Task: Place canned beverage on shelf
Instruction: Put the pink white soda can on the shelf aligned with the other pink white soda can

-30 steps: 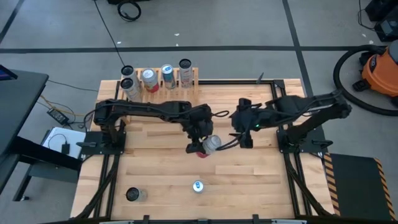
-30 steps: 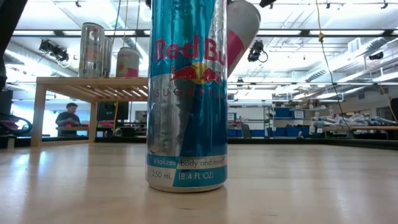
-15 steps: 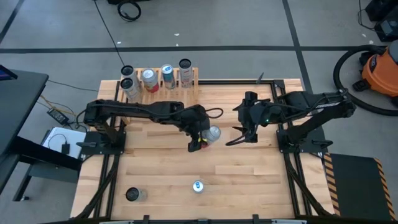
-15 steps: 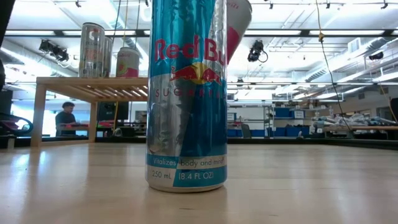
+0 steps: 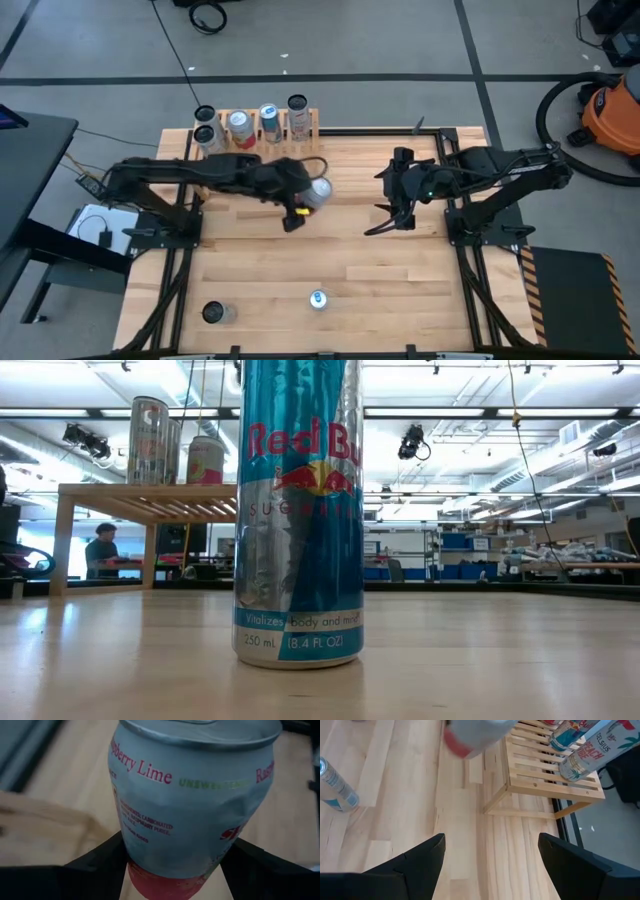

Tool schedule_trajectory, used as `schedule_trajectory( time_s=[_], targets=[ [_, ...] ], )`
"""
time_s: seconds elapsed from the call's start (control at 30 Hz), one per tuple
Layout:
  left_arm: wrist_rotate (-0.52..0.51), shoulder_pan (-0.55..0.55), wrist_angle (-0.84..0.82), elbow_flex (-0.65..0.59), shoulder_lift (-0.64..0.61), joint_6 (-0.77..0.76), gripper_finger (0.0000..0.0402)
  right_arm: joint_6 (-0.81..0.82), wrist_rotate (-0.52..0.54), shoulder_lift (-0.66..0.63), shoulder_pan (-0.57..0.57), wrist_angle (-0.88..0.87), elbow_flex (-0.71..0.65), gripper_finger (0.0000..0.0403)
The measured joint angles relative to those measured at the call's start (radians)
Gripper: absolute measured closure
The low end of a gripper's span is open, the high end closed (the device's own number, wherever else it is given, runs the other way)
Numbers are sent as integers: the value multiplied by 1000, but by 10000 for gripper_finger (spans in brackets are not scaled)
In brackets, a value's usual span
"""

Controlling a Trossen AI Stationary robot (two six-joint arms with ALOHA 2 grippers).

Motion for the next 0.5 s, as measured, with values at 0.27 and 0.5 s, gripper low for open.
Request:
schedule_trajectory(
  time_s=[0.27,0.5],
  targets=[
    [-223,1,-128,0,-101,-60,131,1,-4,0,0,14,0,74],
    [-401,-25,-198,-6,-129,-141,129,-16,-4,0,0,41,0,74]
  ],
)
